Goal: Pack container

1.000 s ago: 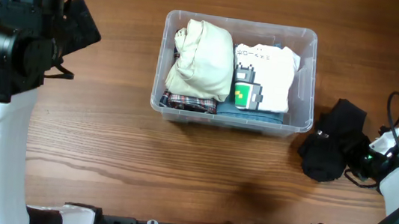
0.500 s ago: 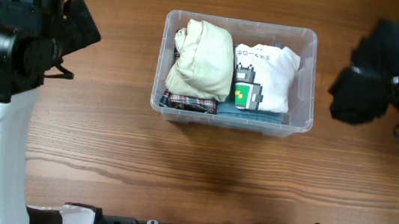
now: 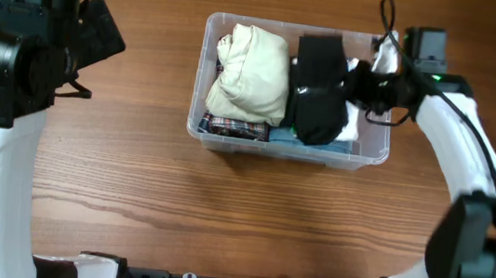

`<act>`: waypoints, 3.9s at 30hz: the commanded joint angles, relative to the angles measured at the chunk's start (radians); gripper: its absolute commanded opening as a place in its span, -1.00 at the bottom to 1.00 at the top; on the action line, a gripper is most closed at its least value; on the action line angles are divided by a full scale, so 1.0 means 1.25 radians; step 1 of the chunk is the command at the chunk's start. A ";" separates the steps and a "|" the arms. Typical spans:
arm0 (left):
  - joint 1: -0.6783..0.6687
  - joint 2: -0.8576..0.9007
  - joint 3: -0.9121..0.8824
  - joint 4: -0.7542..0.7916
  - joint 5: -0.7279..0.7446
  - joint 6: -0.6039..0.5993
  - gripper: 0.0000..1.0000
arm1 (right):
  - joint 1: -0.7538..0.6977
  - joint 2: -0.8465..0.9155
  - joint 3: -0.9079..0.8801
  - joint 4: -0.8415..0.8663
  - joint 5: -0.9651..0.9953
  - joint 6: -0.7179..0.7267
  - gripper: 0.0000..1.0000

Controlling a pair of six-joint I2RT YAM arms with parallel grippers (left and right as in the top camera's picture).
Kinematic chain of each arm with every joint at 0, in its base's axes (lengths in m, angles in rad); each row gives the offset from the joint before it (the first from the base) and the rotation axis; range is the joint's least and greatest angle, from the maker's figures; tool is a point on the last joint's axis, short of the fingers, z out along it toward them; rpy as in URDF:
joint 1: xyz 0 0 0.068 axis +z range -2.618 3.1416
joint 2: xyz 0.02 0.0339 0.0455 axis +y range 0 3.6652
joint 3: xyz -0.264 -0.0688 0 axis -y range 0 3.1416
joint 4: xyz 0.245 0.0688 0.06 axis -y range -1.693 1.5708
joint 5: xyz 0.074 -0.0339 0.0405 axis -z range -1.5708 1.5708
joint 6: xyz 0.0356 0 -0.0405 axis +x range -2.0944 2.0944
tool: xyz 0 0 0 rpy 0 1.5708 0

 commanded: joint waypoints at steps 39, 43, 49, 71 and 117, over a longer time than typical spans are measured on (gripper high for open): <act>0.005 0.002 0.005 0.002 -0.005 0.001 0.99 | -0.009 -0.894 -0.118 -0.154 0.280 -0.423 0.99; 0.005 0.002 0.005 0.002 -0.005 0.001 1.00 | -0.074 -1.066 -0.405 -0.042 0.316 -0.422 0.99; 0.005 0.002 0.005 0.002 -0.005 0.001 0.99 | -0.085 -1.312 -0.721 0.051 0.283 -0.416 0.99; 0.005 0.002 0.005 0.002 -0.005 0.001 0.99 | -0.085 -1.423 -0.904 0.089 0.278 -0.399 0.99; 0.089 -1.193 -1.555 0.879 0.364 0.122 0.99 | -0.085 -1.423 -0.904 0.089 0.278 -0.399 0.99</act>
